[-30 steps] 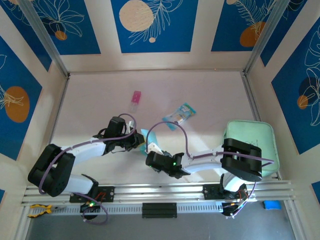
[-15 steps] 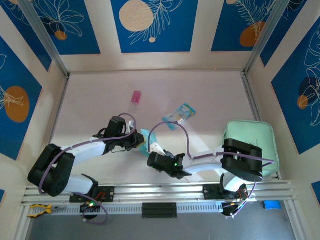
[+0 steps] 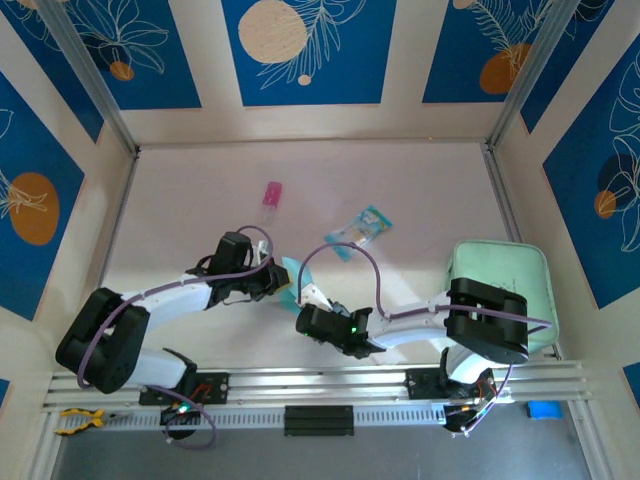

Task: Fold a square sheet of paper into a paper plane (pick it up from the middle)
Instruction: Perform the fourth fold on the wing at the bottom-center of the table.

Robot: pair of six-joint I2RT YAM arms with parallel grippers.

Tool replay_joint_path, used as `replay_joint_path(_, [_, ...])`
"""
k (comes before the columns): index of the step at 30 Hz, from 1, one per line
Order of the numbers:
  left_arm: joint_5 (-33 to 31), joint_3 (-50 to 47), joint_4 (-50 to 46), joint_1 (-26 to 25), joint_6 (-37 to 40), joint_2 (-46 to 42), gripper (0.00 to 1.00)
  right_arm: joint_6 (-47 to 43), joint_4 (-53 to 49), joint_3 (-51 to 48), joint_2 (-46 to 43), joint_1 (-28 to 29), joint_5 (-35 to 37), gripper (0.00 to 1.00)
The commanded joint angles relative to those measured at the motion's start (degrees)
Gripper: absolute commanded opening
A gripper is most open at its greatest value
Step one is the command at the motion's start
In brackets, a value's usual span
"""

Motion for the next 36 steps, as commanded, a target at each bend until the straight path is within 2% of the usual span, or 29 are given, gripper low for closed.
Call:
replay_joint_path(1, [0.56,1.34,-0.69,-0.21,0.93,0.09,0.07,-0.85,2.87,-0.38,-0.22,0.44,1.15,0.35])
replay_joint_path(14, [0.54,1.26,-0.89,-0.27,0.71,-0.19,0.07,-0.65,3.06,0.25,1.37,0.32,1.26,0.34])
replay_joint_path(25, [0.53,1.26,-0.88,-0.25,0.76,0.07,0.07,0.16,2.01,0.35,0.97,0.19,1.43,0.29])
replay_joint_path(36, [0.58,1.47,-1.22,-0.21,0.85,0.00,0.07,1.03,1.18,0.31,1.24,0.10,2.14,0.31])
